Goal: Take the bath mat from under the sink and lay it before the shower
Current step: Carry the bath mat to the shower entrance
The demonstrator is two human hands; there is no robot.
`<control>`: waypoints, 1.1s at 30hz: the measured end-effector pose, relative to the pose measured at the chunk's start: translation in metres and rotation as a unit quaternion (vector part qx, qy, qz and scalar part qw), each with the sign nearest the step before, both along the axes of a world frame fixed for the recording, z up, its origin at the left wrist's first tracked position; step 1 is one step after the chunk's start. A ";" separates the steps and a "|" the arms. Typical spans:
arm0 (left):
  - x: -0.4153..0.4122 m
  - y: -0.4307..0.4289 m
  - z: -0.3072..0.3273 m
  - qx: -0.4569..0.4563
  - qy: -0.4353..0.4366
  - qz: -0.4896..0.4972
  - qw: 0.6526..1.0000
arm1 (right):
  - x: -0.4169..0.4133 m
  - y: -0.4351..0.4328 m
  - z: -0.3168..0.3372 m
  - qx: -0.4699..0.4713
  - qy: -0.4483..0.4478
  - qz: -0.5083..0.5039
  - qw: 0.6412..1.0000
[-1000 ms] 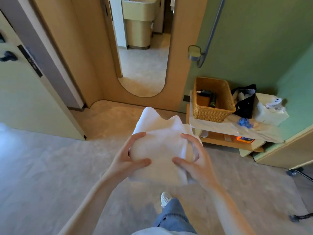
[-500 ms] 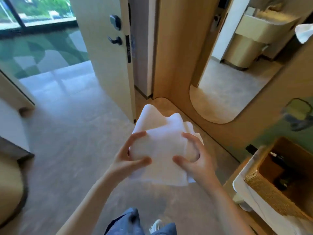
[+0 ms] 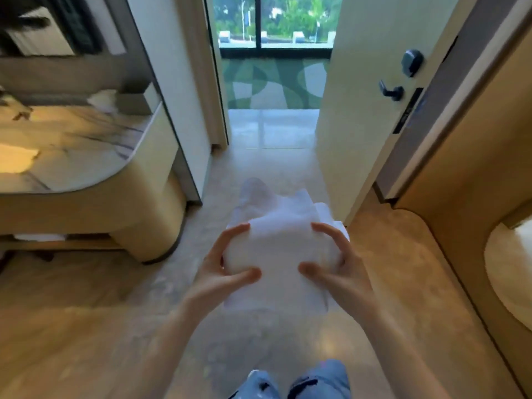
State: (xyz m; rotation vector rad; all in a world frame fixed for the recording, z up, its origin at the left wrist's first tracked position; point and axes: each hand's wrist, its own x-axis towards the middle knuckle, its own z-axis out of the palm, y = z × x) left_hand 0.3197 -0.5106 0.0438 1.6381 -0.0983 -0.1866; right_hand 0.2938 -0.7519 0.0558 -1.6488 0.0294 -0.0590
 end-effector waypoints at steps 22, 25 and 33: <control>-0.277 -0.042 -0.005 -0.004 0.000 0.553 0.833 | -0.033 0.094 -0.022 -0.041 -0.037 0.557 0.828; -0.318 -0.076 -0.005 -0.013 0.017 0.598 0.801 | -0.065 0.085 -0.025 -0.046 -0.020 0.608 0.793; -0.415 -0.124 -0.005 0.016 0.033 0.686 0.727 | -0.150 0.090 -0.025 -0.055 -0.025 0.690 0.721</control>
